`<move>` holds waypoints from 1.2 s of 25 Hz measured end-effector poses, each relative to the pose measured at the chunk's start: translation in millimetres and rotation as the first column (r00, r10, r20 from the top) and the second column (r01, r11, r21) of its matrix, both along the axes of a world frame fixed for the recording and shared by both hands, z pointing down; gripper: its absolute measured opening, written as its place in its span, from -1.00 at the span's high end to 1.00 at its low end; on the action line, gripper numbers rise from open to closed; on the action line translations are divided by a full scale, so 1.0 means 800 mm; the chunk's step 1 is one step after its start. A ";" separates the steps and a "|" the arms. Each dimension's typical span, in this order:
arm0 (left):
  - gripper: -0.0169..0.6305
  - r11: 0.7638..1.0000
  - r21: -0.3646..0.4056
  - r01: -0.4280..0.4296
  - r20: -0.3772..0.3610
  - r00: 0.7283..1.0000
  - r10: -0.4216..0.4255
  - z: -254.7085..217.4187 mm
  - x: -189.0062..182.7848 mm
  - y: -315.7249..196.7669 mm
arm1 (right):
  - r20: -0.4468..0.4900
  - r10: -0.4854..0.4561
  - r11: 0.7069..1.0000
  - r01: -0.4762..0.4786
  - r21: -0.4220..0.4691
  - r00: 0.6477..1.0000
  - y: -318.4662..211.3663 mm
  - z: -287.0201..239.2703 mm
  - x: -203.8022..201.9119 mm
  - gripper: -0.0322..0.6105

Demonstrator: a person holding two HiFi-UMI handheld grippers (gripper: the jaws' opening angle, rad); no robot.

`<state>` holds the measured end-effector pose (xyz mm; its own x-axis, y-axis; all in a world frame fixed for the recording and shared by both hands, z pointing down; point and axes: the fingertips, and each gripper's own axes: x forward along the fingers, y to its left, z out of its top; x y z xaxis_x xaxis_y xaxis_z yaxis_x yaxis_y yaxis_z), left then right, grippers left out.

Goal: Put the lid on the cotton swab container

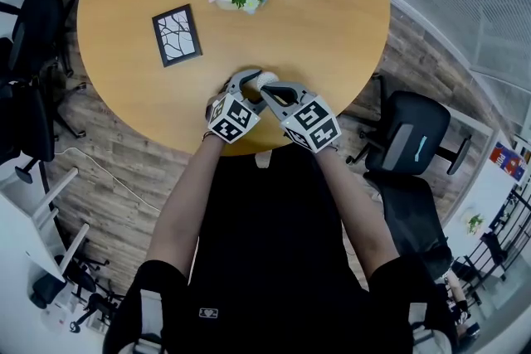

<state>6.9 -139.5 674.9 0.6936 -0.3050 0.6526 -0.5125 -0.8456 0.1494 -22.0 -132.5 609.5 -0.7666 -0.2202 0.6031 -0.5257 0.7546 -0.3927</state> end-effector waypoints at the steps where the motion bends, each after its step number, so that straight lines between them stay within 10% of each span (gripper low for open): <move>1: 0.13 1.000 0.000 0.000 0.000 1.000 0.000 0.000 0.000 0.000 | 0.005 0.001 1.000 -0.001 -0.010 1.000 0.000 0.000 0.000 0.89; 30: 0.14 1.000 0.000 -0.003 0.013 1.000 0.003 0.003 0.000 0.001 | -0.022 -0.065 0.997 0.063 -0.053 0.998 -0.016 0.006 0.009 0.88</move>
